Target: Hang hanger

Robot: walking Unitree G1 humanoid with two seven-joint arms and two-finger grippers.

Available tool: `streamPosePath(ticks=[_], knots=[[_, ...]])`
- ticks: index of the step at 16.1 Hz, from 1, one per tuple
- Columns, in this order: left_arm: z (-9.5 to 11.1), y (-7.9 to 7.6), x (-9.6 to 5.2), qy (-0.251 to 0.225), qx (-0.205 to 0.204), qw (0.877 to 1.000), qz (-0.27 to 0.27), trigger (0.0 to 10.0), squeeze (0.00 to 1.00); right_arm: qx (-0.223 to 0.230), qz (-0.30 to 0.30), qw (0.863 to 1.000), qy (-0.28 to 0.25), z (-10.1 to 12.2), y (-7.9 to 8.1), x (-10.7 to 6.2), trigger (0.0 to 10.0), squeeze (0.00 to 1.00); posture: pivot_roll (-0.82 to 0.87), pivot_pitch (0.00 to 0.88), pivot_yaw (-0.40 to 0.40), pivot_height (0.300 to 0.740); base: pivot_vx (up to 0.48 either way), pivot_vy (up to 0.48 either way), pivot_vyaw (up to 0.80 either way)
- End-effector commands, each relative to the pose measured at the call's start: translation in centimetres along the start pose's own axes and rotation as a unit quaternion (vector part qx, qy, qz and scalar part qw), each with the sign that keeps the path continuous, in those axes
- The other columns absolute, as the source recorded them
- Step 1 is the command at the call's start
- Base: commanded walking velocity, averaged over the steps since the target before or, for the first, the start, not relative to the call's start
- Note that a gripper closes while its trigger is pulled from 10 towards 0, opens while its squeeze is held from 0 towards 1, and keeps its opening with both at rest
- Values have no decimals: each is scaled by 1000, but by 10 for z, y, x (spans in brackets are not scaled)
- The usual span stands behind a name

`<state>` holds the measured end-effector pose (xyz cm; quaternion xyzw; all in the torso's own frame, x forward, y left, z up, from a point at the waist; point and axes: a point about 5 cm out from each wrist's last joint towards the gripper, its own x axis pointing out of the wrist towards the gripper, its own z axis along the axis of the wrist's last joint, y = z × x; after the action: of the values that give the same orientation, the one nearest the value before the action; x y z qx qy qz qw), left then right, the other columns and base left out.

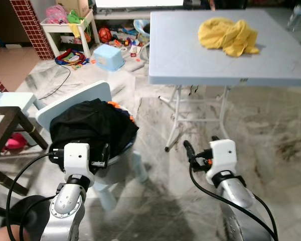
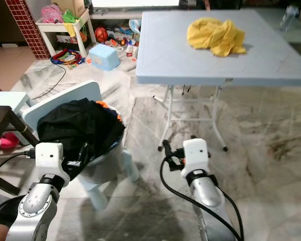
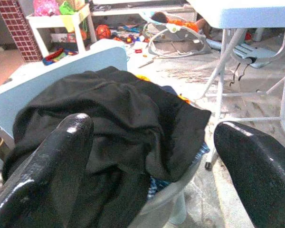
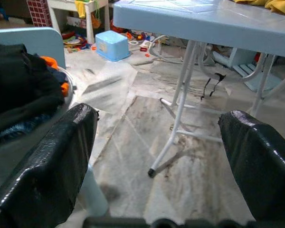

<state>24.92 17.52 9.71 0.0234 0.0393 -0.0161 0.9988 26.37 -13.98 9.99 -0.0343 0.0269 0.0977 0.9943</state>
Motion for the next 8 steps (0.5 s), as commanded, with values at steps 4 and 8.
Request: streamPosePath(ticks=[4,8], knots=[[-3,5,-3,10,3,1000,6,10000,0,1,8,1000,-1,0,6,0,10000,0,47,123,5,740,0,-349,0],[-2,5,-3,5,-3,1000,6,10000,0,1,8,1000,0,0,6,-1,10000,0,47,127,5,740,0,-79,0]])
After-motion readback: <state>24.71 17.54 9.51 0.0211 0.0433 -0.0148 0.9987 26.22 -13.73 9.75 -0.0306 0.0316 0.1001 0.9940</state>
